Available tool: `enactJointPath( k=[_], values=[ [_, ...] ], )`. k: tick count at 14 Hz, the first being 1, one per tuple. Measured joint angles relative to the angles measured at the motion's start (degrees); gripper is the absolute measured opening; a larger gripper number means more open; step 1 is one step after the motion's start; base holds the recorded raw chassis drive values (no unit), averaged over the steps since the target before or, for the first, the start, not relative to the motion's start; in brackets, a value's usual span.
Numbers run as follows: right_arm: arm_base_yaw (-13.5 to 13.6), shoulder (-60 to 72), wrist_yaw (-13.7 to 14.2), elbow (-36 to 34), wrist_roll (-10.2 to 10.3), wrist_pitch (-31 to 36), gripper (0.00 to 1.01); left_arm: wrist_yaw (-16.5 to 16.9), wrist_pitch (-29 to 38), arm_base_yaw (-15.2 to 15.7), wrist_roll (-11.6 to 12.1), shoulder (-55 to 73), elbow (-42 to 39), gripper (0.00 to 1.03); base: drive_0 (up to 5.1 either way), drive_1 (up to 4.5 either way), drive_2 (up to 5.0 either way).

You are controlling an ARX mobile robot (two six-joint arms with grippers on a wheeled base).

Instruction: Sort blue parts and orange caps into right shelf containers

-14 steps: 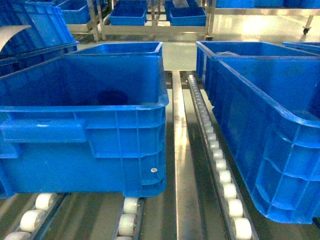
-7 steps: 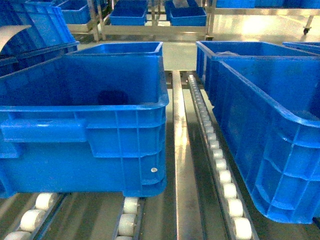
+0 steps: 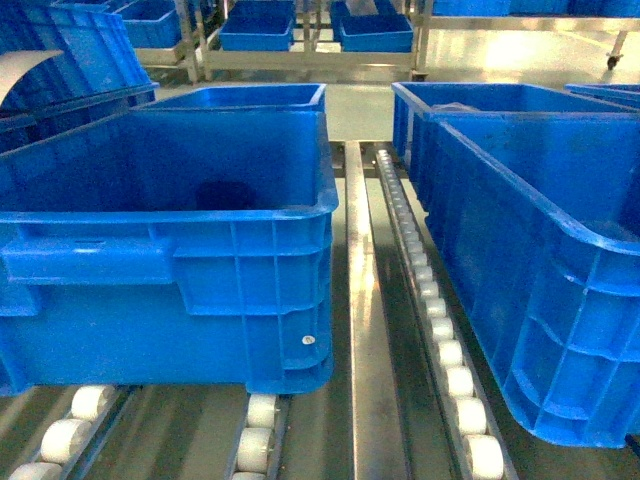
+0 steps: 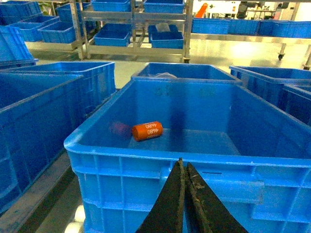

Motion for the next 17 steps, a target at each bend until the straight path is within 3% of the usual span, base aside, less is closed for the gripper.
enactJointPath(
  k=[7,8,9,10,14,16,17],
  values=[
    [0.00,-8.46,0.00,0.00,0.00,-8.39,0.02,0.00,-9.84,0.00,0.00,-10.08,-0.02,0.02,0.0,0.00,0.0],
    [0.00,-14.34,-0.22,0.00,0.00,-17.51,0.02,0.00,-11.04,0.00,0.00,-11.13,-0.02,0.02,0.0,0.00,0.0],
    [0.00,-17.86,-0.11,0.07,0.02,-17.27,0.02,0.07,-12.26,0.00,0.02,-12.15,-0.02,0.02,0.0,0.00,0.0],
    [0.00,-17.94,-0.04,0.02,0.04,-18.97,0.02,0.04,-22.03,0.00,0.04,-18.99,0.02,0.02,0.0,0.00,0.0],
    [0.00,-17.94,-0.04,0.02,0.11,-18.49,0.03,0.02,-21.77,0.00,0.09,-20.98,0.02,0.02,0.0,0.00,0.0],
    [0.00,-17.94,-0.04,0.02,0.13,-18.49,0.21,0.00,-21.70,0.00,0.11,-20.98,0.02,0.19,0.0,0.00,0.0],
    [0.00,-17.94,-0.04,0.02,0.13,-18.49,0.36,0.02,-21.70,0.00,0.11,-20.98,0.02,0.33,0.0,0.00,0.0]
  ],
)
